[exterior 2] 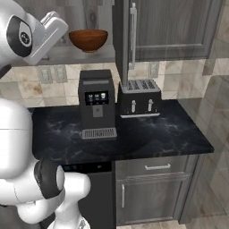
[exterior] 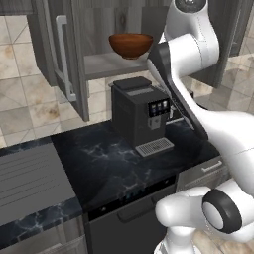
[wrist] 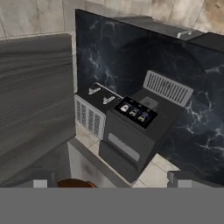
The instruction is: Move the bowls from the cabinet to the plates on the dining table.
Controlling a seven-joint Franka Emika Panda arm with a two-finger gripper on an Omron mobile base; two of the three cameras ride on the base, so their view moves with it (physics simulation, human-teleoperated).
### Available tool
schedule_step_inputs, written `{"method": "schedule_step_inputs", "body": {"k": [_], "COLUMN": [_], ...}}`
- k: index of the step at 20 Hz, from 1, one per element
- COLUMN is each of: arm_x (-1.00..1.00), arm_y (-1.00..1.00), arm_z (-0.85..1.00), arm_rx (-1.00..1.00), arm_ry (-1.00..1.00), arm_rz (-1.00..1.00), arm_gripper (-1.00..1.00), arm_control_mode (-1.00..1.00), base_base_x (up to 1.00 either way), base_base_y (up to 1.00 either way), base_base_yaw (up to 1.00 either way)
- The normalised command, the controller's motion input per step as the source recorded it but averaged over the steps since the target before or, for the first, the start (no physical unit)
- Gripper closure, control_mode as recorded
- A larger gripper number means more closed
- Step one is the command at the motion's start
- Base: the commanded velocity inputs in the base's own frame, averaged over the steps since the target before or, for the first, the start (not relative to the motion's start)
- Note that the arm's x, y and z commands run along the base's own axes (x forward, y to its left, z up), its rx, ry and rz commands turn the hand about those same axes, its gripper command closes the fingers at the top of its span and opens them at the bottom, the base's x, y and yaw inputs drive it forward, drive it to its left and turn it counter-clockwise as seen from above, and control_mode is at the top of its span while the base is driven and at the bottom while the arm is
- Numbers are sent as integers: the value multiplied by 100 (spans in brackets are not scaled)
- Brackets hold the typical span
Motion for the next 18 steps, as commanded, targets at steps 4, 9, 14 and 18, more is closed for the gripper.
{"method": "schedule_step_inputs", "body": {"k": [4, 9, 14, 18], "arm_x": [40, 34, 29, 21], "arm_y": [0, 0, 0, 0], "arm_z": [0, 0, 0, 0], "arm_rx": [-4, -1, -1, -1], "arm_ry": [0, 0, 0, 0], "arm_rz": [8, 8, 7, 5], "arm_gripper": [-100, -100, -100, -100], "arm_control_mode": [-100, -100, -100, -100], "base_base_x": [0, 0, 0, 0], "base_base_y": [0, 0, 0, 0], "base_base_yaw": [0, 0, 0, 0]}}
